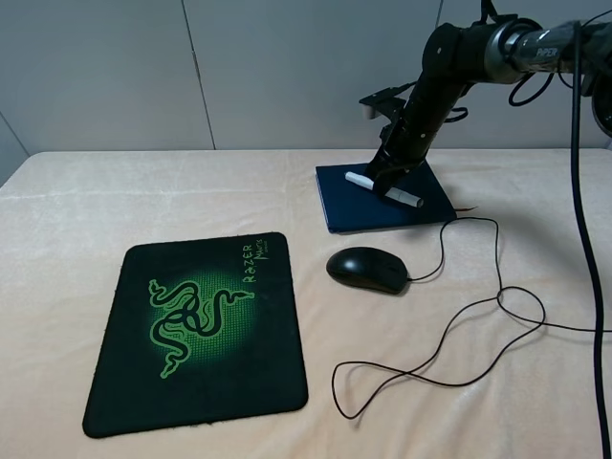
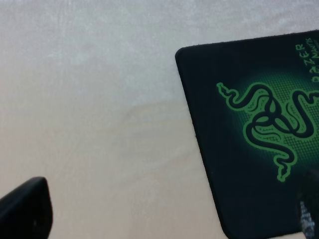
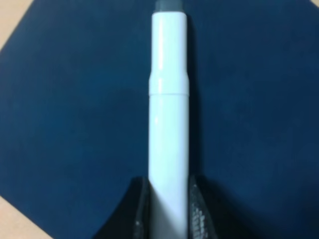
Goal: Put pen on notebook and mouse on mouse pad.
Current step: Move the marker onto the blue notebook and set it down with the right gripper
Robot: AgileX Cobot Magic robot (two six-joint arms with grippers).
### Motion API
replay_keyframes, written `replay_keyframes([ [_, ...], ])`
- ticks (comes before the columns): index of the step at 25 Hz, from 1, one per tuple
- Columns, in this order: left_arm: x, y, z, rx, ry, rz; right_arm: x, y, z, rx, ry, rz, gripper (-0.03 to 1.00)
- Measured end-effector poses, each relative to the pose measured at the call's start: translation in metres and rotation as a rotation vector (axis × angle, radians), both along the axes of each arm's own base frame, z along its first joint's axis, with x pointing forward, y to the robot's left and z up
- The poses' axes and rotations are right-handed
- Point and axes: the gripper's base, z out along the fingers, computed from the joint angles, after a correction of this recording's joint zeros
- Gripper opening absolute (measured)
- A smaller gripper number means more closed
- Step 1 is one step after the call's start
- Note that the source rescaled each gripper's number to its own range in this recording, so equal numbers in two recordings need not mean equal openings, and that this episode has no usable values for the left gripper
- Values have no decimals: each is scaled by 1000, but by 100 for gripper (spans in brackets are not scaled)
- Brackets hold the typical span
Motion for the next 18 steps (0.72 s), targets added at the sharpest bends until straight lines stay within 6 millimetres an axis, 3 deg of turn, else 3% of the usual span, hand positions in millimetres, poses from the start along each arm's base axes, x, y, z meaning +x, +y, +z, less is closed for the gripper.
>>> replay_keyframes([
  [8,0,0,0,0,0,0,1,0,0,1,-7,-2,4],
  [9,0,0,0,0,0,0,1,0,0,1,-7,-2,13],
  [12,0,0,0,0,0,0,0,0,0,6,1,-21,73],
  [13,0,0,0,0,0,0,0,0,0,7,5,-30,84],
  [15,0,0,0,0,0,0,0,0,0,9,8,-38,94],
  [18,0,0,0,0,0,0,0,0,0,9,12,-43,99],
])
